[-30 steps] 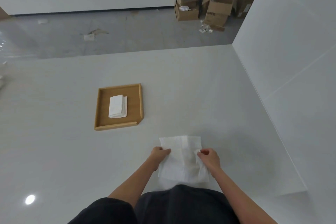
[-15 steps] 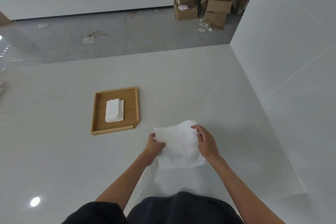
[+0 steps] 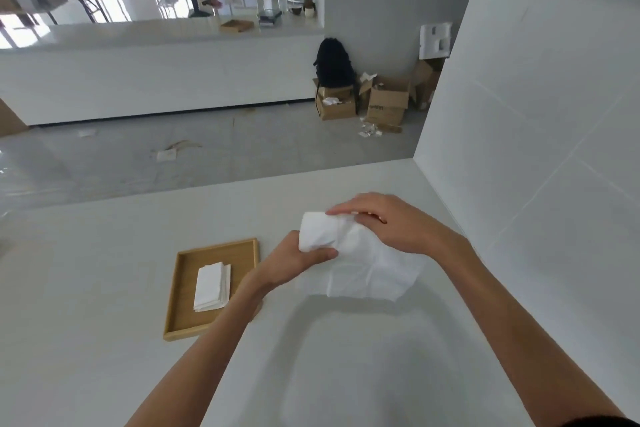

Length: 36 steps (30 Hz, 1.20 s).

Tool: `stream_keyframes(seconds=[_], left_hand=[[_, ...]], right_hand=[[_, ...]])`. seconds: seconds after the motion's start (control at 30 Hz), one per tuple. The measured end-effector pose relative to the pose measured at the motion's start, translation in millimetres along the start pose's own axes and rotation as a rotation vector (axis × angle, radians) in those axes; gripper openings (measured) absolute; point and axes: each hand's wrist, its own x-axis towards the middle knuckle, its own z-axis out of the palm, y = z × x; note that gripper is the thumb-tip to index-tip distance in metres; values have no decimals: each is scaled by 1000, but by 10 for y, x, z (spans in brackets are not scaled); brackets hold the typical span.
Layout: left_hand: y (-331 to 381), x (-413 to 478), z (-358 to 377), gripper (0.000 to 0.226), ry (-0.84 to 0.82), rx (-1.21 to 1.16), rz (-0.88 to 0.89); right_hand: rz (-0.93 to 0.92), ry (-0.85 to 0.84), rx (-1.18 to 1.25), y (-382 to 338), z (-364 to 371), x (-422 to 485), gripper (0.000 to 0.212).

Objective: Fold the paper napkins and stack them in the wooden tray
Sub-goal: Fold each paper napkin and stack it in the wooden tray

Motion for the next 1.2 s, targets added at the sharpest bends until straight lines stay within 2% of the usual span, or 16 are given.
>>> stream_keyframes(seconds=[0.1, 0.17, 0.2, 0.27, 0.33, 0.4, 0.47, 0.6, 0.73, 0.8, 0.87, 1.0, 1.07, 1.13, 1.2], left_hand=[[398, -71, -110, 17, 105, -80, 86], [598, -130, -190, 19, 139, -184, 135], [674, -158, -233, 21, 145, -230, 154], [784, -216, -318, 22, 148, -274, 172], [867, -272, -393, 20, 150, -271, 168], [926, -325, -472, 16, 163, -234, 154], [958, -371, -550, 15, 179, -195, 139], [963, -445, -729, 21, 206, -207, 109], [935, -529, -848, 49, 122, -396, 117], [911, -534, -887, 53, 110, -378, 168], [903, -528, -900, 70, 130, -301, 210], [883, -527, -914, 110, 125, -295, 240], [872, -525, -907, 119, 91, -283, 246], [904, -536, -867, 110, 86, -203, 250], [954, -552, -828, 73, 153, -111, 259]], right_hand=[[23, 425, 182, -46, -286, -16, 41], [101, 561, 411, 35, -306, -79, 63], [115, 560, 538, 95, -248, -116, 78], [102, 452, 820, 162, -48, -159, 105], [115, 341, 971, 126, 136, -154, 121], [127, 340, 950, 0, 261, -120, 108], [134, 399, 939, -90, 322, -49, 86], [111, 543, 906, -243, 333, 82, 62], [76, 710, 852, -295, 316, 201, 41], [58, 783, 834, -311, 309, 249, 30], [49, 835, 815, -341, 287, 283, 22], [96, 876, 782, -384, 240, 315, 20], [130, 913, 812, -388, 221, 284, 22], [143, 909, 808, -406, 172, 225, 25], [150, 852, 795, -432, 108, 147, 26]])
